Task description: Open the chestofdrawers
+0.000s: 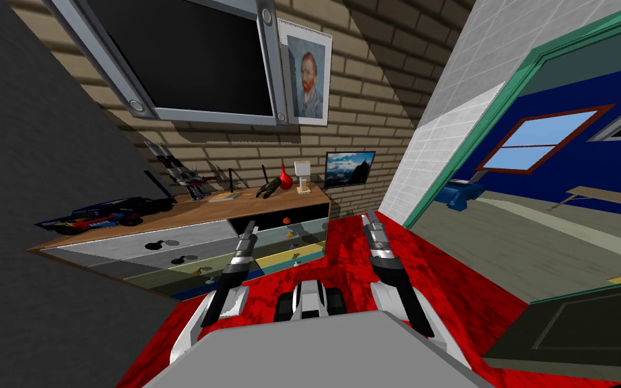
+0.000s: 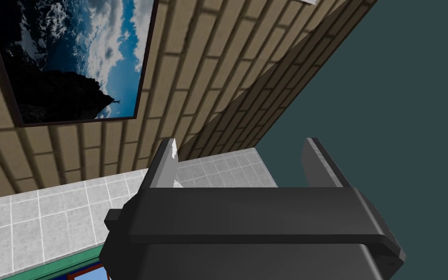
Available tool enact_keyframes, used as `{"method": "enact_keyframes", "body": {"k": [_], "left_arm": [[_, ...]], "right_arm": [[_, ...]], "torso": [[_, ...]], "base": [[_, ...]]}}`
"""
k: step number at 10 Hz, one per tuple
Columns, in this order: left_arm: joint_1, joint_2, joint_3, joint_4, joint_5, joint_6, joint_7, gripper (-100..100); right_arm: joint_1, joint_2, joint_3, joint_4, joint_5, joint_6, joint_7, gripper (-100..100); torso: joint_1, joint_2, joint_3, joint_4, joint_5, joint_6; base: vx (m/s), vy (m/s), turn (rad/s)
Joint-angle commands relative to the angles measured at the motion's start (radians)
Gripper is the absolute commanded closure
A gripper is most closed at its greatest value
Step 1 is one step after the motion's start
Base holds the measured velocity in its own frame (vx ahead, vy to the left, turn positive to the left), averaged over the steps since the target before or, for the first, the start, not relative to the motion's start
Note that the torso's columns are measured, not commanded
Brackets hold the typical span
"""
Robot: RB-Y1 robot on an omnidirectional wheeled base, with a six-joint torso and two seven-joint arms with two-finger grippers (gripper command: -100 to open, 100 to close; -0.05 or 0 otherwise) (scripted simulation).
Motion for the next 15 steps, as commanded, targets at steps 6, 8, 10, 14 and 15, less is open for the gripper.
{"method": "enact_keyframes", "body": {"k": [6,8,10,14,15], "left_arm": [[-0.045,0.001,-0.005,0.171,-0.013,-0.065,-0.02,-100],[-0.059,-0.001,-0.006,0.224,-0.016,-0.085,-0.025,-100],[-0.073,-0.006,-0.007,0.281,-0.02,-0.106,-0.031,-100],[-0.103,-0.023,-0.01,0.4,-0.028,-0.15,-0.044,-100],[-0.111,-0.031,-0.01,0.429,-0.03,-0.161,-0.047,-100]], "right_arm": [[0.0,0.0,0.0,0.0,0.0,0.0,0.0,0],[0.0,0.0,0.0,0.0,0.0,0.0,0.0,0],[0.0,0.0,0.0,0.0,0.0,0.0,0.0,0],[0.0,0.0,0.0,0.0,0.0,0.0,0.0,0],[0.0,0.0,0.0,0.0,0.0,0.0,0.0,0]], "torso": [[0.001,-0.001,0.0,0.0,0.0,0.0],[0.0,0.0,0.0,0.0,0.0,0.0],[0.0,0.0,0.0,0.0,0.0,0.0],[0.0,0.0,0.0,0.0,0.0,0.0],[0.0,0.0,0.0,0.0,0.0,0.0]], "base": [[0.041,-0.024,-0.01],[0.046,-0.026,-0.01],[0.049,-0.028,-0.013],[0.051,-0.03,-0.013],[0.052,-0.032,-0.014]]}}
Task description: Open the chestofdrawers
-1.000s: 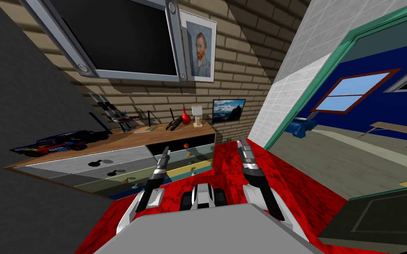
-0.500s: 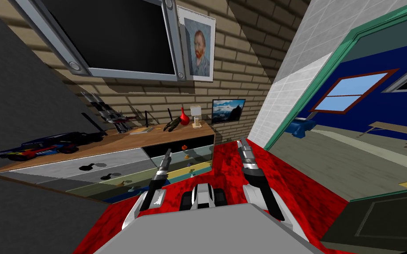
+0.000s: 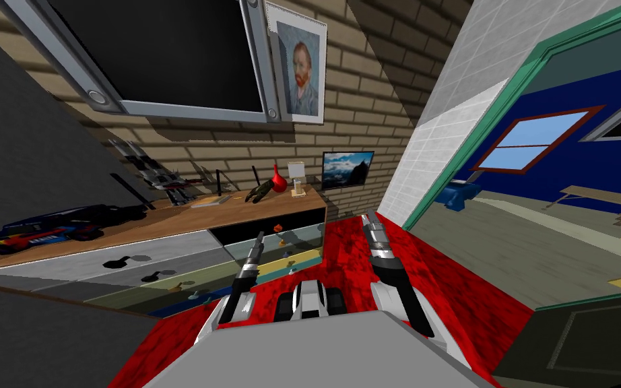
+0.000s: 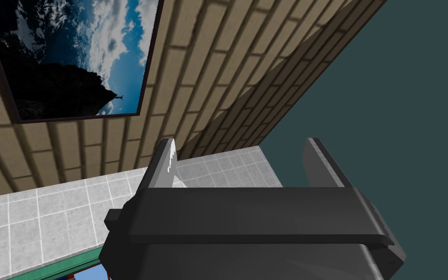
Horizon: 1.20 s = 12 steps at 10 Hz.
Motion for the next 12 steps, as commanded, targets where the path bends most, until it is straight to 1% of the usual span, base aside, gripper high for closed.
{"method": "enact_keyframes", "body": {"k": [1,4,7,8,9,11,12], "left_arm": [[-0.019,-0.02,-0.002,0.07,-0.005,-0.022,-0.009,-100],[-0.036,-0.059,-0.004,0.137,-0.01,-0.047,-0.016,-100],[-0.045,-0.115,-0.004,0.173,-0.012,-0.06,-0.02,-100],[-0.046,-0.105,-0.004,0.174,-0.012,-0.061,-0.021,-100],[-0.061,-0.104,-0.002,0.16,-0.011,-0.034,-0.019,-100],[-0.075,-0.102,0.0,0.143,-0.011,-0.004,-0.017,-100],[-0.07,-0.103,0.0,0.152,-0.011,-0.019,-0.019,-100]], "right_arm": [[0.0,0.0,0.0,0.0,0.0,0.0,0.0,0],[0.0,0.0,0.0,0.0,0.0,0.0,0.0,0],[0.0,0.0,0.0,0.0,0.0,0.0,0.0,0],[0.0,0.0,0.0,0.0,0.0,0.0,0.0,0],[0.0,0.0,0.0,0.0,0.0,0.0,0.0,0],[0.0,0.0,0.0,0.0,0.0,0.0,0.0,0],[0.0,0.0,0.0,0.0,0.0,0.0,0.0,0]], "torso": [[0.0,0.0,0.0,0.0,0.0,0.0],[0.0,0.0,0.0,0.0,0.0,0.0],[0.0,0.001,0.0,0.0,0.0,0.0],[0.0,0.001,0.001,0.0,0.0,0.0],[0.001,0.001,0.001,0.0,0.0,0.0],[0.0,-0.001,-0.001,0.0,0.0,0.0],[0.0,-0.001,-0.001,0.0,0.0,0.0]], "base": [[0.056,-0.03,-0.015],[0.047,-0.024,-0.008],[0.027,-0.015,-0.005],[0.007,-0.004,-0.001],[0.022,-0.007,-0.001],[0.04,-0.005,-0.001],[0.02,-0.002,-0.001]]}}
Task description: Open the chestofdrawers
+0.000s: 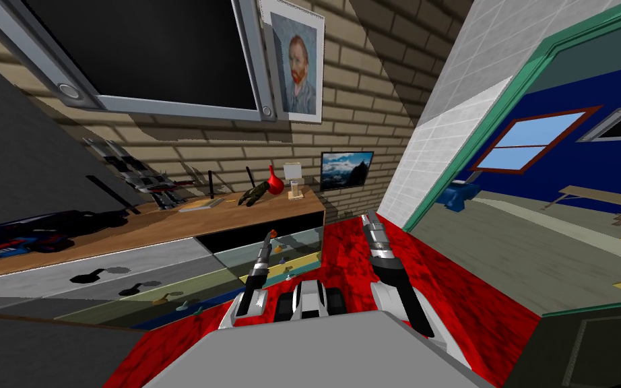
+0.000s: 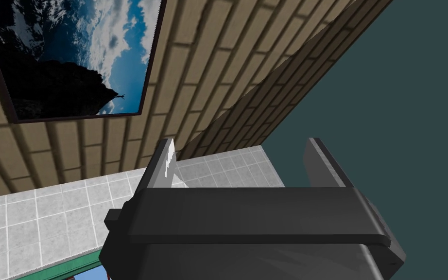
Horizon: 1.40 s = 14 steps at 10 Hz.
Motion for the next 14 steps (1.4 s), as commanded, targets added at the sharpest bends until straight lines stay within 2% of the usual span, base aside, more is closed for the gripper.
{"method": "enact_keyframes", "body": {"k": [1,2,3,4,6,8,14], "left_arm": [[0.015,-0.002,-0.002,0.014,-0.001,-0.026,-0.002,100],[0.023,-0.004,-0.004,0.024,-0.001,-0.044,-0.003,100],[0.015,-0.002,-0.002,0.025,0.0,-0.034,-0.003,100],[0.013,0.035,0.001,0.019,0.001,-0.024,-0.004,-100],[0.005,0.073,0.005,0.002,0.003,0.008,-0.005,-100],[-0.002,0.088,0.009,-0.012,0.005,0.036,-0.007,-100],[-0.034,0.098,0.027,-0.068,0.013,0.168,-0.012,-100]], "right_arm": [[0.0,0.0,0.0,0.0,0.0,0.0,0.0,0],[0.0,0.0,0.0,0.0,0.0,0.0,0.0,0],[0.0,0.0,0.0,0.0,0.0,0.0,0.0,0],[0.0,0.0,0.0,0.0,0.0,0.0,0.0,0],[0.0,0.0,0.0,0.0,0.0,0.0,0.0,0],[0.0,0.0,0.0,0.0,0.0,0.0,0.0,0],[0.0,0.0,0.0,0.0,0.0,0.0,0.0,0]], "torso": [[0.0,0.002,0.001,0.0,0.0,0.0],[0.001,0.004,0.002,0.001,0.0,0.0],[0.001,0.003,0.002,0.001,0.0,0.001],[0.0,0.001,0.001,0.001,0.0,0.001],[-0.001,0.0,0.0,0.0,0.0,0.0],[-0.001,0.001,0.001,0.0,0.0,0.0],[0.0,0.001,0.001,0.0,0.0,0.0]], "base": [[-0.023,0.004,0.003],[-0.053,0.009,0.007],[-0.027,0.006,0.003],[-0.009,-0.009,0.014],[-0.012,-0.024,0.031],[-0.017,-0.039,0.022],[-0.019,-0.042,0.034]]}}
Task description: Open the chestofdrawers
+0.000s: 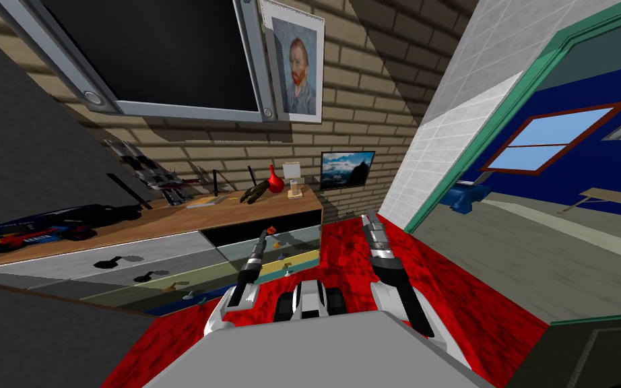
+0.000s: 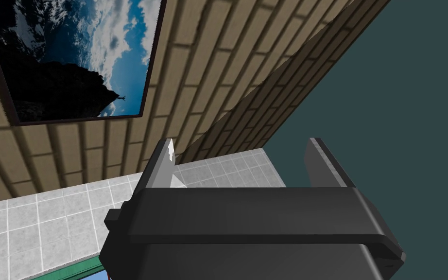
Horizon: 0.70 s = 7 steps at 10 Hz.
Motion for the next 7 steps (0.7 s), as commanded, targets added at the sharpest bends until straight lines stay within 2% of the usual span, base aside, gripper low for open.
{"method": "enact_keyframes", "body": {"k": [1,7], "left_arm": [[-0.015,0.001,0.008,-0.021,0.004,0.057,-0.001,-100],[-0.045,-0.006,0.024,-0.068,0.013,0.18,-0.006,-100]], "right_arm": [[0.0,0.0,0.0,0.0,0.0,0.0,0.0,0],[0.0,0.0,0.0,0.0,0.0,0.0,0.0,0]], "torso": [[0.0,0.0,0.0,0.0,0.0,0.0],[0.0,0.0,0.0,0.0,0.0,0.0]], "base": [[-0.022,-0.042,0.034],[-0.018,-0.038,0.031]]}}
